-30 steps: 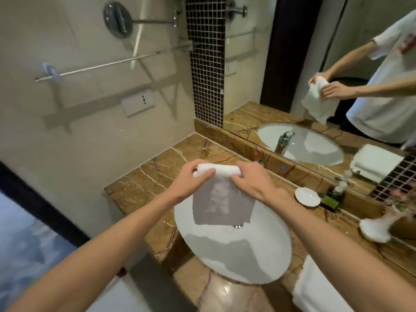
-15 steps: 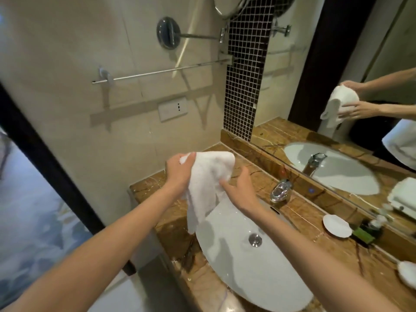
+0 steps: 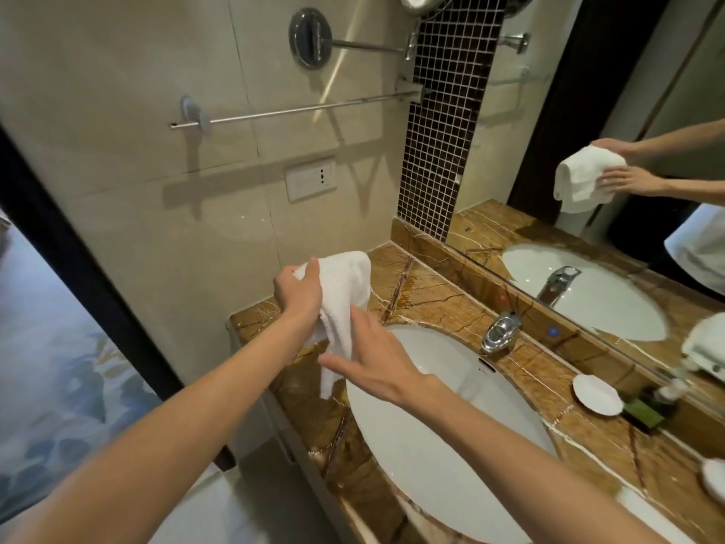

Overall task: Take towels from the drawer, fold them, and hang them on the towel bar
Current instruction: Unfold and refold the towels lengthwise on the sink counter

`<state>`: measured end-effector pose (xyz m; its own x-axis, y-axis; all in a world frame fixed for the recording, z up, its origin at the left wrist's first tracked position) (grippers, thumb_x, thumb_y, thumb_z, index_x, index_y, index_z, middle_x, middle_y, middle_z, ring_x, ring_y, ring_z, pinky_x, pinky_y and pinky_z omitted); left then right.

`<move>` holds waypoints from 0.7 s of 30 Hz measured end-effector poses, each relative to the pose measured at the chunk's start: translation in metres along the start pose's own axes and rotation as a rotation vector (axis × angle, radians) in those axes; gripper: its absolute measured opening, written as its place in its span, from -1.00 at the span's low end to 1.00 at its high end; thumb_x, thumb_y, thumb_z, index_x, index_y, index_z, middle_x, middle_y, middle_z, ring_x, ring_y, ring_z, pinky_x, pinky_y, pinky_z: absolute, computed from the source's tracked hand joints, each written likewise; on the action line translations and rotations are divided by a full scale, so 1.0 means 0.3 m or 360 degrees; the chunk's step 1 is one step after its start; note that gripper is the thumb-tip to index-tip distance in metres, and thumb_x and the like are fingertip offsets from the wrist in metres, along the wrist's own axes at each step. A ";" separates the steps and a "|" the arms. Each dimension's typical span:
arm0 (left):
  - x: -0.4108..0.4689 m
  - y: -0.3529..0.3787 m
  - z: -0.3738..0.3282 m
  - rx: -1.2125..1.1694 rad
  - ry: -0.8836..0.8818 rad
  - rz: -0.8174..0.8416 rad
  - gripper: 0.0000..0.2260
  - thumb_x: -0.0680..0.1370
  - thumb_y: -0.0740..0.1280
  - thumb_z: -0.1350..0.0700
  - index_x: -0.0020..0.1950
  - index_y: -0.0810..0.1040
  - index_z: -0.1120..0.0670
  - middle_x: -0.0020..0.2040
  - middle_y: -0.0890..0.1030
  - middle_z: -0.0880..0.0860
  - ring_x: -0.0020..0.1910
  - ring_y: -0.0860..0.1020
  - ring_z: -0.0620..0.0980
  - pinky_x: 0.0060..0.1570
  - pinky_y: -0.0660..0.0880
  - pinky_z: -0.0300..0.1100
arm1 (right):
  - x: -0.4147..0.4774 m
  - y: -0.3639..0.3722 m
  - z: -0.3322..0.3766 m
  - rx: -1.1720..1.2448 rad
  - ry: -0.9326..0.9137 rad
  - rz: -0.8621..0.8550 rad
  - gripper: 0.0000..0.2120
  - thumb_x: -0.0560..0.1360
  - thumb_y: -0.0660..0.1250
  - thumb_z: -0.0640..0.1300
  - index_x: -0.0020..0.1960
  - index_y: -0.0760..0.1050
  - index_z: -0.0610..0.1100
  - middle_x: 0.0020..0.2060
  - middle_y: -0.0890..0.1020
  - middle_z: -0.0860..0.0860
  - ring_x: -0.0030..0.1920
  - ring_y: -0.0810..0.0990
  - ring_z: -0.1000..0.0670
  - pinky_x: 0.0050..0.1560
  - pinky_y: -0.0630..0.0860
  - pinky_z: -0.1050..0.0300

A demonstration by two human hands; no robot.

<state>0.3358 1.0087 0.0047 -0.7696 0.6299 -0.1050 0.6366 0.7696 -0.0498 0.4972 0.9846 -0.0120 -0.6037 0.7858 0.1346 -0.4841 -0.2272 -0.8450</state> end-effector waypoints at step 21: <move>-0.060 -0.028 0.014 0.0661 0.0206 0.0650 -0.63 0.59 0.09 -0.12 -0.22 0.49 0.09 -0.26 0.52 0.10 -0.29 0.45 0.07 -0.27 0.35 -0.09 | 0.324 -0.475 0.220 -0.0530 -0.0486 -0.0395 -0.80 0.49 0.18 -0.30 -0.04 0.58 -0.23 -0.11 0.66 -0.18 -0.02 0.58 -0.22 -0.09 0.53 -0.10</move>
<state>0.3445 0.9904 0.0029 -0.4413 0.8941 -0.0766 0.8284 0.3731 -0.4178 0.4657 1.0553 0.1557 -0.6776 0.5778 0.4551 -0.4385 0.1793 -0.8807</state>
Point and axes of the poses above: each hand's wrist, its own x-axis towards the middle knuckle, its own y-axis out of the palm, z = x × y, the point moved 8 cm from there along x, towards the middle knuckle
